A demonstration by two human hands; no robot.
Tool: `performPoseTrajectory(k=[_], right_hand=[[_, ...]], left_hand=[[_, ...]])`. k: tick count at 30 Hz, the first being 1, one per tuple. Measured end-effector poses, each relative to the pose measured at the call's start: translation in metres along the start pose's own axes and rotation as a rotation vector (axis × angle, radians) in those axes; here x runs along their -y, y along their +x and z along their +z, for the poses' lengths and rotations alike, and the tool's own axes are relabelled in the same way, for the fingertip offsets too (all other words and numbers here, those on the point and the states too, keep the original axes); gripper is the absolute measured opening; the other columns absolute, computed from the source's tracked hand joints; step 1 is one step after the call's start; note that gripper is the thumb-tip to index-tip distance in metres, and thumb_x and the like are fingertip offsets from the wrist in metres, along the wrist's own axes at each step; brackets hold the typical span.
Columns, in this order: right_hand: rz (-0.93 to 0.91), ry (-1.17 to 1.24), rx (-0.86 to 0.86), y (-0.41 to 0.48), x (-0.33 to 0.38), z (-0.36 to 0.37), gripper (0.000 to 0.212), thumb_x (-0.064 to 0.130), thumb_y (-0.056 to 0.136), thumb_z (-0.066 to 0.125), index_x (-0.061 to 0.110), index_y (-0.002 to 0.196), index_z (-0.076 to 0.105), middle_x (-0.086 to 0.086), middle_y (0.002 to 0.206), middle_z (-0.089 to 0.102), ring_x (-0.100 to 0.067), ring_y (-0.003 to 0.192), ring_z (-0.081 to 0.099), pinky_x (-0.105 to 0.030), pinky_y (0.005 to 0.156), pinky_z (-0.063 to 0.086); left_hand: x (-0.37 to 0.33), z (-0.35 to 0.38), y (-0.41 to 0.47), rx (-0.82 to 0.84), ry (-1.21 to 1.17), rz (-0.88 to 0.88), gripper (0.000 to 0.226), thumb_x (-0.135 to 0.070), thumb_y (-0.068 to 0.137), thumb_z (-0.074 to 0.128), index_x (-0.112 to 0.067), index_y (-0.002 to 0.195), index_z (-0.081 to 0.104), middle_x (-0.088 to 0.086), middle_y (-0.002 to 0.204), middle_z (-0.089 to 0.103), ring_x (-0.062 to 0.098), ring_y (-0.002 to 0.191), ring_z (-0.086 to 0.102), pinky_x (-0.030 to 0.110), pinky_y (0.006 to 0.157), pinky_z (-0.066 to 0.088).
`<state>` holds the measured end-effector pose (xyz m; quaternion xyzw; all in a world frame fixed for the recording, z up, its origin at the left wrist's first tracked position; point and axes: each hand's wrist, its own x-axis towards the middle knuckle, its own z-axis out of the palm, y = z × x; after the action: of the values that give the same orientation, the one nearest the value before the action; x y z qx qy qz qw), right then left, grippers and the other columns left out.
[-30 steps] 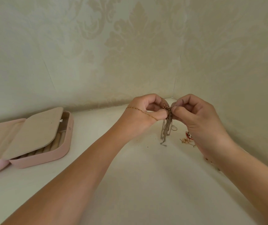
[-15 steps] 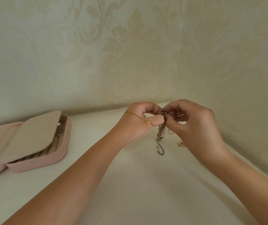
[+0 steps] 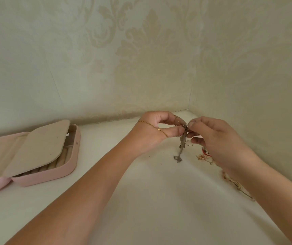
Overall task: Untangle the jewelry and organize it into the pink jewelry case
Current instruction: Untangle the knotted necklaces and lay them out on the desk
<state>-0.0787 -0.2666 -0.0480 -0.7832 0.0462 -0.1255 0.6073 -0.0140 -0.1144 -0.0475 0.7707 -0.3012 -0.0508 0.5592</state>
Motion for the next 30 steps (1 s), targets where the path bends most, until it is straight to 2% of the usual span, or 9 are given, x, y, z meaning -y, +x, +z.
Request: performPoseTrajectory(k=[1,3,6,9,15,17,20,23,30], right_hand=[[0.025,0.045,0.032,0.002,-0.002,-0.001,0.023,0.021,0.093,0.054,0.013,0.077,0.068,0.002,0.076,0.065,-0.012,0.076,0.056,-0.030,0.075,0.045],[0.023,0.095,0.067,0.002,-0.003,-0.002,0.027,0.020,0.094,0.052,0.012,0.074,0.069,0.000,0.076,0.063,-0.013,0.076,0.056,-0.032,0.075,0.044],[-0.053,0.035,0.114,0.002,-0.003,-0.002,0.032,0.032,0.094,0.053,0.012,0.073,0.066,0.003,0.070,0.060,-0.011,0.072,0.053,-0.034,0.076,0.045],[-0.085,0.000,0.169,-0.001,-0.001,-0.001,0.037,0.049,0.080,0.052,0.015,0.073,0.064,0.008,0.066,0.059,-0.010,0.073,0.053,-0.036,0.077,0.044],[-0.147,0.076,0.127,-0.001,0.004,-0.006,0.022,0.024,0.088,0.061,0.003,0.084,0.063,0.001,0.073,0.065,-0.011,0.074,0.060,-0.036,0.084,0.050],[-0.142,0.092,0.093,-0.002,0.005,-0.006,0.026,0.025,0.079,0.068,0.001,0.084,0.063,-0.004,0.076,0.068,-0.014,0.074,0.063,-0.039,0.084,0.052],[-0.117,0.148,0.083,-0.004,0.007,-0.004,0.031,0.023,0.062,0.077,0.005,0.084,0.063,0.000,0.070,0.071,-0.009,0.067,0.066,-0.022,0.066,0.054],[-0.076,0.138,0.052,-0.006,0.009,-0.002,0.022,0.011,0.067,0.080,0.006,0.084,0.066,0.002,0.064,0.070,-0.002,0.056,0.062,-0.008,0.050,0.042],[-0.048,0.028,0.015,-0.012,0.014,-0.003,0.007,0.014,0.076,0.077,0.014,0.082,0.074,0.005,0.067,0.073,0.004,0.052,0.058,-0.011,0.040,0.034]], left_hand=[[0.000,0.000,0.000,0.001,-0.002,0.006,0.006,-0.019,0.081,0.074,-0.022,0.085,0.070,-0.012,0.093,0.071,0.001,0.097,0.062,0.012,0.087,0.038],[-0.001,0.001,0.000,0.000,-0.027,0.022,0.007,-0.016,0.080,0.075,-0.019,0.084,0.069,-0.011,0.089,0.070,0.001,0.092,0.063,0.011,0.085,0.040],[-0.001,-0.001,-0.001,0.027,-0.089,0.000,0.008,-0.018,0.080,0.075,-0.018,0.079,0.067,-0.003,0.083,0.069,0.008,0.083,0.064,0.028,0.092,0.046],[0.000,-0.003,-0.001,0.069,-0.117,-0.043,0.018,-0.030,0.076,0.075,-0.015,0.080,0.067,0.002,0.084,0.068,0.011,0.083,0.063,0.033,0.093,0.046],[0.001,-0.002,-0.002,0.100,-0.189,-0.070,0.025,-0.037,0.077,0.066,-0.013,0.083,0.070,-0.003,0.088,0.070,0.012,0.094,0.062,0.038,0.103,0.039],[0.000,-0.003,-0.002,0.079,-0.233,-0.081,0.017,-0.038,0.076,0.065,-0.023,0.078,0.073,-0.009,0.084,0.068,0.009,0.092,0.057,0.038,0.101,0.039],[0.000,-0.003,-0.001,0.082,-0.269,-0.086,0.013,-0.038,0.076,0.065,-0.029,0.070,0.073,-0.011,0.082,0.068,0.010,0.093,0.058,0.039,0.103,0.041],[0.001,-0.003,-0.001,0.104,-0.262,-0.096,0.015,-0.042,0.074,0.073,-0.027,0.069,0.072,-0.009,0.085,0.069,0.010,0.094,0.060,0.035,0.098,0.042],[0.002,-0.003,-0.001,0.159,-0.272,-0.106,0.015,-0.034,0.073,0.068,-0.027,0.059,0.069,-0.012,0.073,0.067,0.009,0.085,0.058,0.033,0.096,0.042]])
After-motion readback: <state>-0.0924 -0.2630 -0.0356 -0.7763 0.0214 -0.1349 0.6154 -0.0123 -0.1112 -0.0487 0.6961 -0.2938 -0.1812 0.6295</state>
